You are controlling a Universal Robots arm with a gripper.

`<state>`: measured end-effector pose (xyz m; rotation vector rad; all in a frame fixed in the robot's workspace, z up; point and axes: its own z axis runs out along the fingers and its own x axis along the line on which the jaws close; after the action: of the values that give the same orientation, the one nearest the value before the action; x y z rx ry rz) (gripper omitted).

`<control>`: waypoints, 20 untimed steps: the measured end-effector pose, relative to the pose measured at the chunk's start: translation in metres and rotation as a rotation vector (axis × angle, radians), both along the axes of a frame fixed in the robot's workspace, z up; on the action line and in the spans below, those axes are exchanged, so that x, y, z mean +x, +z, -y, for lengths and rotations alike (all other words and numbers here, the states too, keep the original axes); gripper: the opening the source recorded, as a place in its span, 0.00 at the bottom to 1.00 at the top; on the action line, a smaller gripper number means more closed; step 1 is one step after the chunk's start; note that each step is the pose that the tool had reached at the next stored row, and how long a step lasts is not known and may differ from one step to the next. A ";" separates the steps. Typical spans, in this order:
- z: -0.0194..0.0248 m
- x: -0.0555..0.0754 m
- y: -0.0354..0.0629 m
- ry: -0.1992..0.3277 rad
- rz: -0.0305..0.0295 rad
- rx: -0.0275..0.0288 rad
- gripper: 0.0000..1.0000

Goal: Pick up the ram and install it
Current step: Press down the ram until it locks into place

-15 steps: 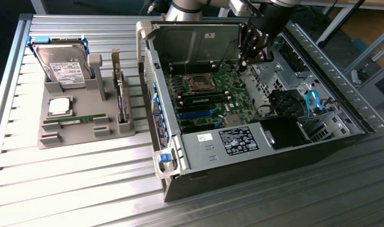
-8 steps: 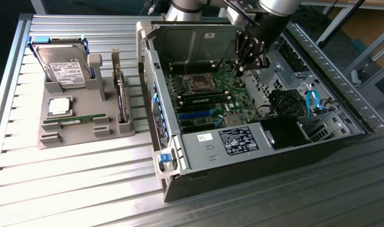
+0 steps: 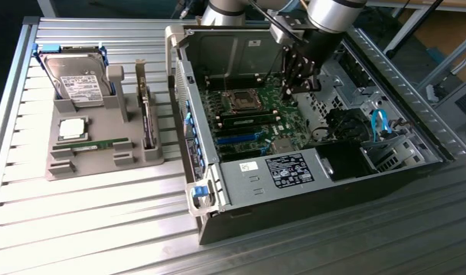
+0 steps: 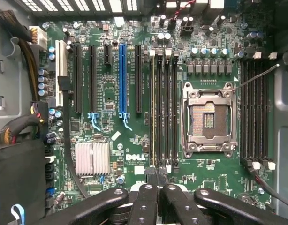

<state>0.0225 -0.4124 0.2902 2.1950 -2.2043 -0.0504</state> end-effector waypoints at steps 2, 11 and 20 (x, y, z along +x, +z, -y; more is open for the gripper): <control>0.0000 0.000 -0.0036 0.000 0.0000 0.0000 0.10; 0.0000 0.000 -0.0241 0.000 0.0000 0.0000 0.10; 0.0000 0.000 -0.0392 0.000 0.0000 0.0001 0.10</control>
<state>0.0225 -0.4124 0.2510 2.1950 -2.2044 -0.0505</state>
